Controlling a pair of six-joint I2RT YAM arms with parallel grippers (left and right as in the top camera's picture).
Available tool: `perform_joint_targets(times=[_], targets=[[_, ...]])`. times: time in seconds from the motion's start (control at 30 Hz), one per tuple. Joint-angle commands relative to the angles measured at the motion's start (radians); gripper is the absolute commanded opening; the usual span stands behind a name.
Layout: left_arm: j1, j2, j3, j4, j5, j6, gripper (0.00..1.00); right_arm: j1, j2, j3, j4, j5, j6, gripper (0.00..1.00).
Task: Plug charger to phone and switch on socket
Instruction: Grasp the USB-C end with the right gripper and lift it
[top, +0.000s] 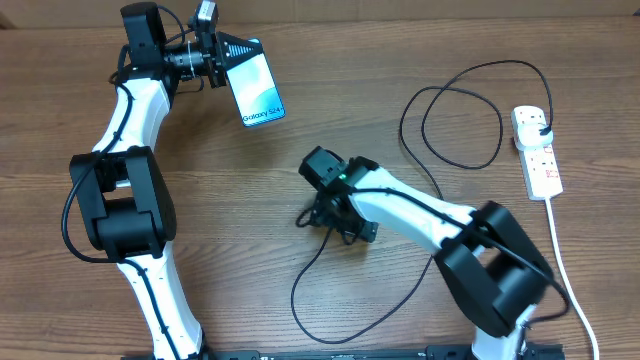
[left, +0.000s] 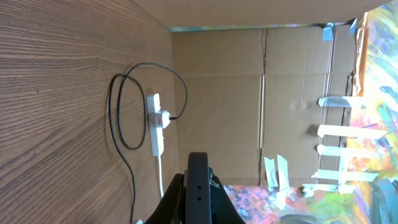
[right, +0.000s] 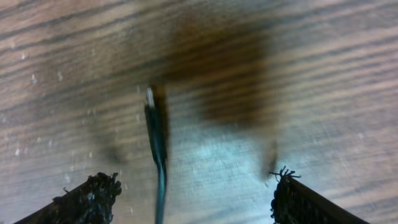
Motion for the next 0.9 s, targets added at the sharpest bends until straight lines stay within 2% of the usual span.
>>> perform_joint_targets(times=[0.0,0.13,0.2,0.3,0.43,0.67,0.87], targets=[[0.004,-0.005,0.009,0.001,0.010,0.019,0.04,-0.002,0.051,0.078,-0.031,0.020,0.007,0.83],[0.004,-0.005,0.009,0.002,0.009,0.019,0.04,-0.002,0.056,0.085,-0.025,0.020,0.005,0.83],[0.004,-0.005,0.009,0.001,0.009,0.019,0.04,-0.002,0.057,0.085,-0.025,0.022,0.005,0.79],[0.004,-0.005,0.009,0.002,0.009,0.019,0.05,-0.002,0.058,0.084,-0.018,0.036,0.005,0.64],[0.004,-0.005,0.009,0.001,0.010,0.019,0.04,-0.002,0.059,0.084,-0.006,0.035,0.004,0.37],[0.004,-0.005,0.009,0.001,0.010,0.019,0.04,-0.002,0.059,0.084,-0.004,0.035,0.004,0.07],[0.004,-0.005,0.009,0.001,0.010,0.019,0.04,-0.003,0.058,0.084,-0.006,-0.019,-0.010,0.04]])
